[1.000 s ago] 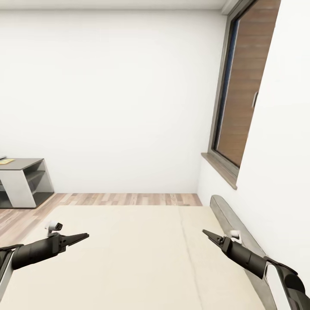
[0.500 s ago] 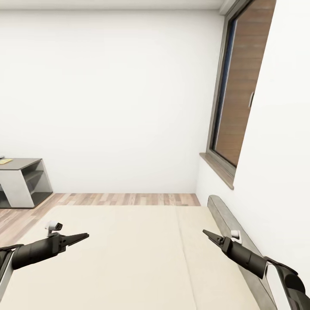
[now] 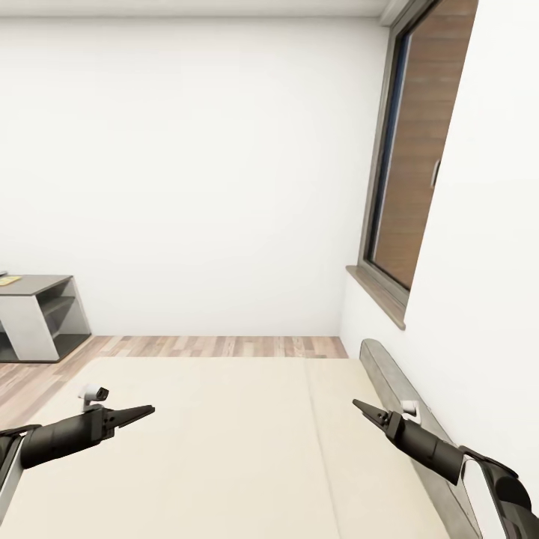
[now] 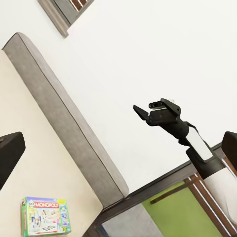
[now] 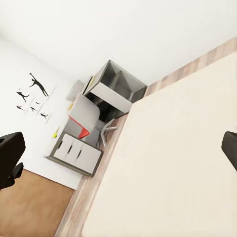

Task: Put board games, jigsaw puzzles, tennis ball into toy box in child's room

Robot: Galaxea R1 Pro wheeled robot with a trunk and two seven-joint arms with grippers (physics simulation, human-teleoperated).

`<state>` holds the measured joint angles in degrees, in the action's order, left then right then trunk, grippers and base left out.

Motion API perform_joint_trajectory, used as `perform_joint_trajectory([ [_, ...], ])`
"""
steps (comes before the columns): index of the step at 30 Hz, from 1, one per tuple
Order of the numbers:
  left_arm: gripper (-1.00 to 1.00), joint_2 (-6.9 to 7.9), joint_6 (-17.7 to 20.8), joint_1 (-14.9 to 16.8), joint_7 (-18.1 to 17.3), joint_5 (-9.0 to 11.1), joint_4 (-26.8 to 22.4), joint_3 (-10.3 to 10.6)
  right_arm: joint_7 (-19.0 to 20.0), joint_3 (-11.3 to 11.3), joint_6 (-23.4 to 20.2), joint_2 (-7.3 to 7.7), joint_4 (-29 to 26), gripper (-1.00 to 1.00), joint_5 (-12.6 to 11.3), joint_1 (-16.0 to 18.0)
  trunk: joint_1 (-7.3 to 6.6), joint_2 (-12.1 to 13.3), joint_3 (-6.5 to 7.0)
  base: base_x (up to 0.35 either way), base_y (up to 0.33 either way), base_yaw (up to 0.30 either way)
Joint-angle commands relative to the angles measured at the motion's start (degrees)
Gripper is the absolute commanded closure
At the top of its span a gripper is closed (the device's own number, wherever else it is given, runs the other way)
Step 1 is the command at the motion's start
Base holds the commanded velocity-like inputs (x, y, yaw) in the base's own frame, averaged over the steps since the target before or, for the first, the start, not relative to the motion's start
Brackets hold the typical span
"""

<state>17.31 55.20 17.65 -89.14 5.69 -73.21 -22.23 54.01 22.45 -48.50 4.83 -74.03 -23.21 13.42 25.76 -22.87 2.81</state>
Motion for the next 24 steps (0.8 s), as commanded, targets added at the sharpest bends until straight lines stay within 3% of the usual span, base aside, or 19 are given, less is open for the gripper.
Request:
perform_joint_trajectory([
  [1,-1.00,0.01,0.61,0.01,-0.24,-0.06,0.00,-0.01,0.13,0.05,-0.27,0.00,0.02,-1.00,-0.08,0.02,0.02,-0.04,-0.03,0.000,-0.138,0.000],
  [24,-1.00,0.01,0.61,0.01,-0.24,-0.06,0.00,-0.01,0.19,0.12,-0.44,0.00,0.02,-1.00,-0.08,0.02,0.02,-0.04,-0.03,0.000,-0.025,0.000],
])
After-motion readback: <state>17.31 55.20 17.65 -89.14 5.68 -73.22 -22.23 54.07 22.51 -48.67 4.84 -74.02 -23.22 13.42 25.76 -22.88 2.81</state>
